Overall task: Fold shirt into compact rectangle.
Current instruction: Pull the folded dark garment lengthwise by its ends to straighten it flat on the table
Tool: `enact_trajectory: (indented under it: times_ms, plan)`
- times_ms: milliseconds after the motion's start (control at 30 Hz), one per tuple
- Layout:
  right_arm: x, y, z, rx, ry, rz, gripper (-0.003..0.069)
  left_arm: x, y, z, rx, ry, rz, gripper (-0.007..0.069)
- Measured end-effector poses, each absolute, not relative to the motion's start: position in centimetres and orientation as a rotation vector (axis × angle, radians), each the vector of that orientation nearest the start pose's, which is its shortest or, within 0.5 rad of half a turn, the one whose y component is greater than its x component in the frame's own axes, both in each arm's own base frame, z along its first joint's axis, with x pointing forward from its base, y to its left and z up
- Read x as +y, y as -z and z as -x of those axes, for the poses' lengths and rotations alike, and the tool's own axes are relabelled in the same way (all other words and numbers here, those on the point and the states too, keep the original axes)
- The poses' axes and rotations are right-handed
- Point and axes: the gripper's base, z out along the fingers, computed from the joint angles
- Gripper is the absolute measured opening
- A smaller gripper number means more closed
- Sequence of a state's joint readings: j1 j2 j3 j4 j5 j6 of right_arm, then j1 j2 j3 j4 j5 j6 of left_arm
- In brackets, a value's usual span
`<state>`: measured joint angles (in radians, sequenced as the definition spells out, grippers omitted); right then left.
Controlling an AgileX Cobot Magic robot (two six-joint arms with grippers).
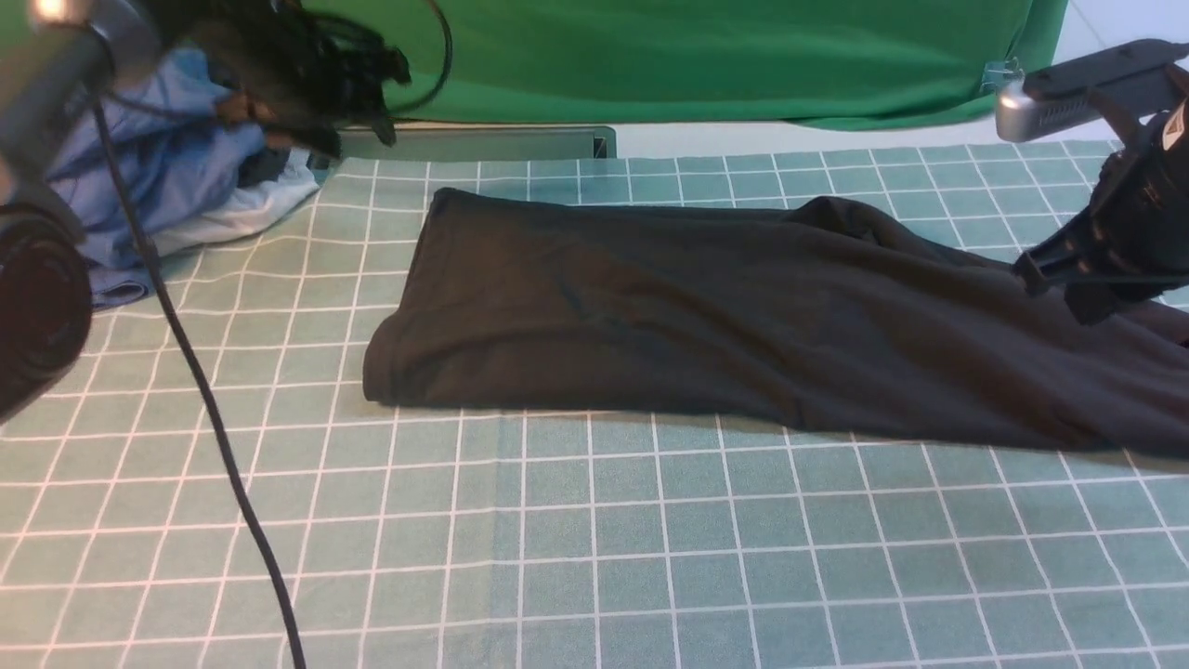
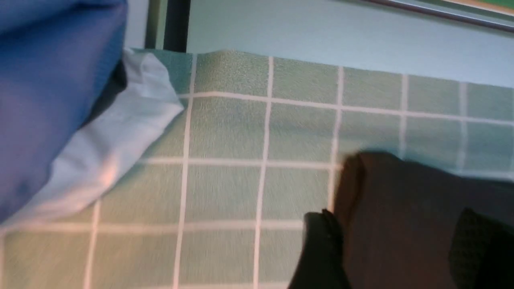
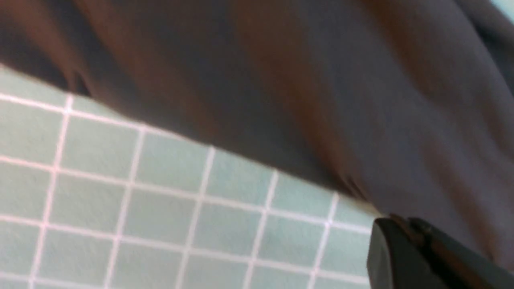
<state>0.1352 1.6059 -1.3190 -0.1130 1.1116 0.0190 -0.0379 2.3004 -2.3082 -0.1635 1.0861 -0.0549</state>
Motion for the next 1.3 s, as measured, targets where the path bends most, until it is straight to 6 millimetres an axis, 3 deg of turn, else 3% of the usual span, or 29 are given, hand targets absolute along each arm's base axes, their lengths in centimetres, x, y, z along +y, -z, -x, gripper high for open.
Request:
enact_trajectory:
  times_ms: [100, 167, 200, 233, 300, 433, 533, 633, 700, 800, 1067, 1300]
  plan:
    - [1.8, -28.7, -31.8, 2.915, 0.144, 0.178, 0.0032, -3.3, -30.0, -50.4, 2.573, 0.249, 0.047, 0.0365]
    - [-0.7, -28.2, -31.4, 2.957, 0.162, 0.079, 0.0032, -3.2, -31.0, -49.9, 2.575, 0.246, 0.041, 0.0272]
    - [-0.9, -28.3, -31.4, 2.958, 0.163, 0.068, 0.0032, -3.2, -31.0, -49.9, 2.578, 0.247, 0.041, 0.0262]
    - [-2.9, -27.6, -30.9, 2.983, 0.168, -0.022, 0.0032, -3.2, -31.3, -49.5, 2.584, 0.248, 0.049, 0.0169]
    - [-4.8, -26.8, -30.4, 2.992, 0.173, -0.110, 0.0032, -3.3, -31.5, -49.1, 2.594, 0.267, 0.059, 0.0088]
    - [-7.8, -25.1, -29.8, 2.958, 0.168, -0.262, 0.0059, -3.7, -30.9, -48.7, 2.624, 0.330, 0.074, 0.0013]
    - [-9.0, -24.2, -30.3, 2.924, 0.160, -0.314, 0.0113, -3.8, -30.4, -48.7, 2.643, 0.356, 0.079, 0.0011]
    - [-9.6, -23.0, -31.2, 2.905, 0.153, -0.333, 0.0200, -3.9, -29.7, -48.9, 2.658, 0.363, 0.083, 0.0013]
    - [-9.9, -21.7, -32.0, 2.895, 0.148, -0.338, 0.0295, -3.9, -29.0, -49.1, 2.674, 0.364, 0.088, 0.0015]
    - [-10.2, -20.3, -32.8, 2.885, 0.145, -0.335, 0.0354, -3.9, -28.8, -49.1, 2.682, 0.365, 0.091, 0.0015]
    - [-10.5, -15.4, -34.1, 2.972, 0.125, -0.334, 0.0371, -4.0, -28.8, -49.1, 2.681, 0.372, 0.078, 0.0015]
    - [-10.8, -15.7, -34.6, 2.990, 0.132, -0.332, 0.0372, -4.0, -28.8, -49.1, 2.680, 0.373, 0.073, 0.0015]
